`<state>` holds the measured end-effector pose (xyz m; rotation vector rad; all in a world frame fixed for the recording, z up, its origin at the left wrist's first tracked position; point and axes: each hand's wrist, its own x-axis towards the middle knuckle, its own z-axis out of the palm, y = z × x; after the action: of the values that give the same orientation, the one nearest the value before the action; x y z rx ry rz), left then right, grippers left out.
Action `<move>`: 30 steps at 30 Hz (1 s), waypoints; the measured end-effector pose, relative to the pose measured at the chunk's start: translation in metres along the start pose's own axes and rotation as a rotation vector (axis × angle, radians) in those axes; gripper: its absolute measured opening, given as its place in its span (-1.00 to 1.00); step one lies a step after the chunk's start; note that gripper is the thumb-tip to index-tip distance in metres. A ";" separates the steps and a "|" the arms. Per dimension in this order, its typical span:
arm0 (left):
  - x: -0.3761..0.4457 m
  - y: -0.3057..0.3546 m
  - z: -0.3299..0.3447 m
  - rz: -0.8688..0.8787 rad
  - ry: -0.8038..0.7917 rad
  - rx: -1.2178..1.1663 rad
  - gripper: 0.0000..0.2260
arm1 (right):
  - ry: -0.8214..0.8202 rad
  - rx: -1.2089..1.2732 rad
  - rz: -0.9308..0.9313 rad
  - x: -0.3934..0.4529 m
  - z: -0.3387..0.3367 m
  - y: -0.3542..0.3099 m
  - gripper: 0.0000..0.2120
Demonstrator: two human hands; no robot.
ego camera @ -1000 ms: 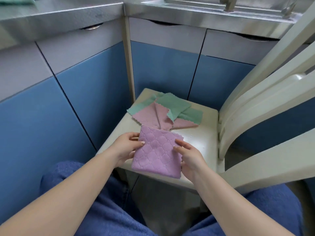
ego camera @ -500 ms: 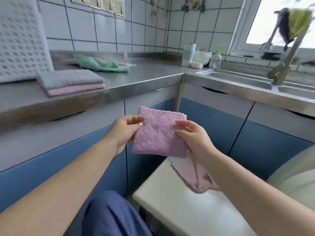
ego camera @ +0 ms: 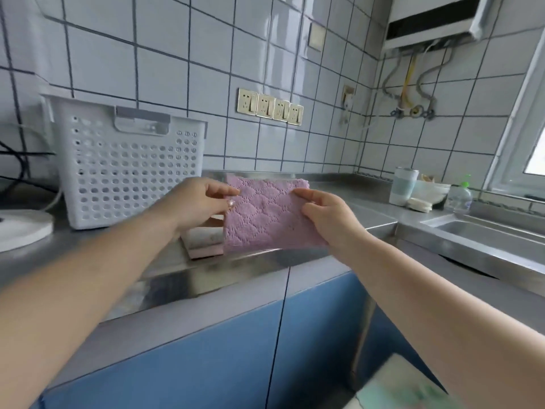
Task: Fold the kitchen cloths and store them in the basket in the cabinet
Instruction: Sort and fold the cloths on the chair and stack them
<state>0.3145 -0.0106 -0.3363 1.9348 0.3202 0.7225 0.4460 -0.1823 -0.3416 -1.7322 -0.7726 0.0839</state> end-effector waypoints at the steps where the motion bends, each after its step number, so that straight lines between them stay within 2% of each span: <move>1: 0.007 -0.001 -0.011 -0.020 0.021 0.005 -0.78 | -0.012 -0.018 -0.019 0.012 0.010 -0.006 -0.69; 8: 0.031 -0.029 -0.044 -0.243 -0.005 0.088 -0.90 | -0.083 -0.125 0.051 0.065 0.065 0.007 -0.73; 15: 0.041 -0.038 -0.053 -0.303 -0.046 0.112 -0.92 | -0.119 -0.205 0.074 0.079 0.078 0.010 -0.74; 20: 0.047 -0.050 -0.054 -0.308 -0.050 0.227 -0.88 | -0.156 -0.299 0.034 0.084 0.080 0.010 -0.72; 25: 0.049 -0.058 -0.050 -0.330 -0.075 0.282 -0.92 | -0.173 -0.352 0.028 0.087 0.084 0.018 -0.72; 27: 0.048 -0.058 -0.051 -0.314 -0.103 0.382 -0.89 | -0.205 -0.416 0.012 0.087 0.083 0.020 -0.72; 30: 0.055 -0.055 -0.056 -0.174 -0.073 0.708 -0.89 | -0.192 -0.527 -0.036 0.092 0.078 0.012 -0.73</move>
<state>0.3283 0.0827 -0.3480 2.5443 0.7660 0.4477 0.4886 -0.0693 -0.3466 -2.2293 -1.0313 0.0221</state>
